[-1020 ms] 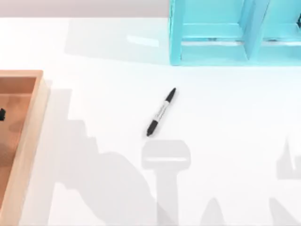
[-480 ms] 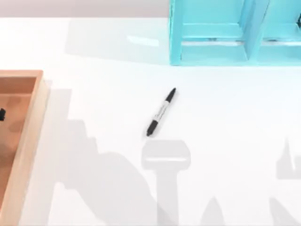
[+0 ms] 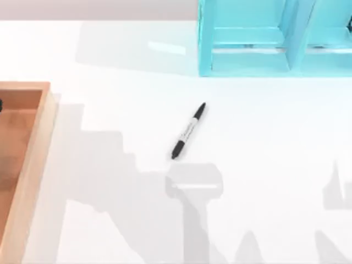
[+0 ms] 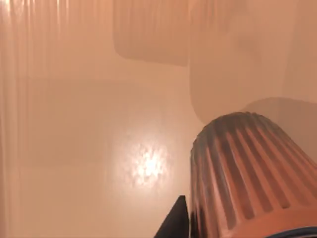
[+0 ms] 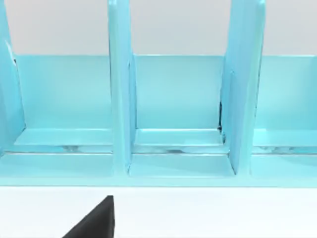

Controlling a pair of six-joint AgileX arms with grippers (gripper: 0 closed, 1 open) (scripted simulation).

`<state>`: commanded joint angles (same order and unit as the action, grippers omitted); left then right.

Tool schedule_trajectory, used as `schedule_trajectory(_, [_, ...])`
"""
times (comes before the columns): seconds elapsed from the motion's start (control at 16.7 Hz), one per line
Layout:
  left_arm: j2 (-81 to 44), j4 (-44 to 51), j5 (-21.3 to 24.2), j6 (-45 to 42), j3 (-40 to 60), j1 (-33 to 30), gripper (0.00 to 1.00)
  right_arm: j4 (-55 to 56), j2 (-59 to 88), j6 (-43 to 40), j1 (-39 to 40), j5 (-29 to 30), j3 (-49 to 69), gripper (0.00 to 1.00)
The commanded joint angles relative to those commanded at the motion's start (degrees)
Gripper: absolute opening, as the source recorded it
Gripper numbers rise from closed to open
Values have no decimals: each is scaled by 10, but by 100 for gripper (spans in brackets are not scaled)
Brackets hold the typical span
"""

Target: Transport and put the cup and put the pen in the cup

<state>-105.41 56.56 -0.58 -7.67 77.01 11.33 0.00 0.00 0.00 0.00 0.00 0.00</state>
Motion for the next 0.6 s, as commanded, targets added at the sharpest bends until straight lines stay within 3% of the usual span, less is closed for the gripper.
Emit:
schedule_trajectory(0.24, [9,71,-2,82,95,-53,0,0,0,0,0,0,0,100])
schedule_trajectory(0.6, [25,256,2,182,204,-204,0,0,0,0,0,0,0,100])
